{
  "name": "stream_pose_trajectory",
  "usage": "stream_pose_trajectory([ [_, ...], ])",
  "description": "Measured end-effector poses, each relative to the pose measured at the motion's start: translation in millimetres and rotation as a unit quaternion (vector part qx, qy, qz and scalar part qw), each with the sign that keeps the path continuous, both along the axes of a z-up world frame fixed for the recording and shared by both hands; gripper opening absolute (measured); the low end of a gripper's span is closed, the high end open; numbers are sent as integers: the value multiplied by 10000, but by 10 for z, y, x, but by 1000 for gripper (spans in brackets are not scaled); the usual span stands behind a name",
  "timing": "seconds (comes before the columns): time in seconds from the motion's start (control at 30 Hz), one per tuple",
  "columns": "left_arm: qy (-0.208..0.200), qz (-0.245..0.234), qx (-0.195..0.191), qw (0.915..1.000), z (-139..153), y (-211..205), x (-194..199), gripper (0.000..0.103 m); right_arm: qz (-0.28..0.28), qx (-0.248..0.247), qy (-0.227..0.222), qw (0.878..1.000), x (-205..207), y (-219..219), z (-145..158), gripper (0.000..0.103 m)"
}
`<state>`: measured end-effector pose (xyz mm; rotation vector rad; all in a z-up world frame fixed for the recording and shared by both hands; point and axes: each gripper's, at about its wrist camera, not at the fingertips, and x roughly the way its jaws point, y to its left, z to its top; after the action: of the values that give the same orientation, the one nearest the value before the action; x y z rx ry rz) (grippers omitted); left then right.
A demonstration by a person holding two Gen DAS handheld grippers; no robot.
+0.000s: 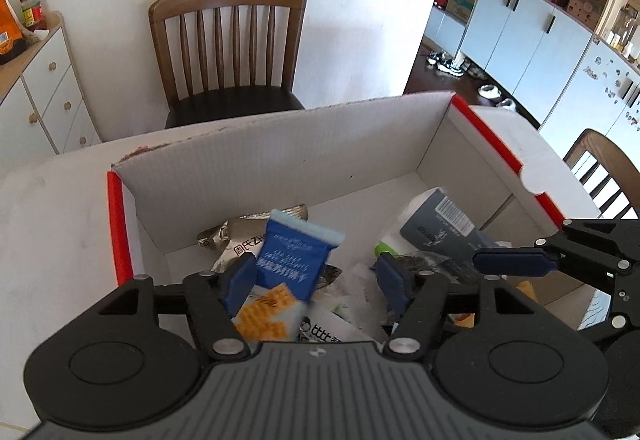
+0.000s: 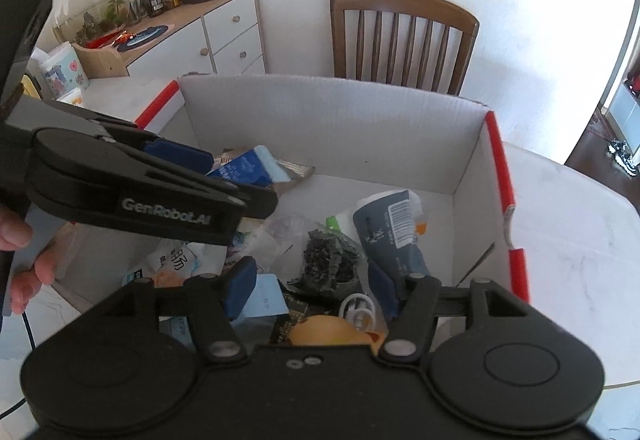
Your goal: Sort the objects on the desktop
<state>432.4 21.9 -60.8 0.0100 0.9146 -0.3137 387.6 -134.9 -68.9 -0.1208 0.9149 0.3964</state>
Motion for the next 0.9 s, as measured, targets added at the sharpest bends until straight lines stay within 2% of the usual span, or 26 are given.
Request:
stream_pose_trajectory([
  [0.4,-234,3,-7,9997,248,-18,-254,72,-15,329,-170,9993,-165,-158,215,64],
  [0.47,-278,-10,15,9996,283,-26,-318,74,12,399,-212,9990,-207,-180,263,69],
  [0.6,-345,24,95,9994,349,-36,-429,75,89,416,-284,9987,-284,-219,329,70],
  [0.9,-497,62,149,9986,437,-31,-688,86,-9,541,-388,9978,-434,-361,430,72],
])
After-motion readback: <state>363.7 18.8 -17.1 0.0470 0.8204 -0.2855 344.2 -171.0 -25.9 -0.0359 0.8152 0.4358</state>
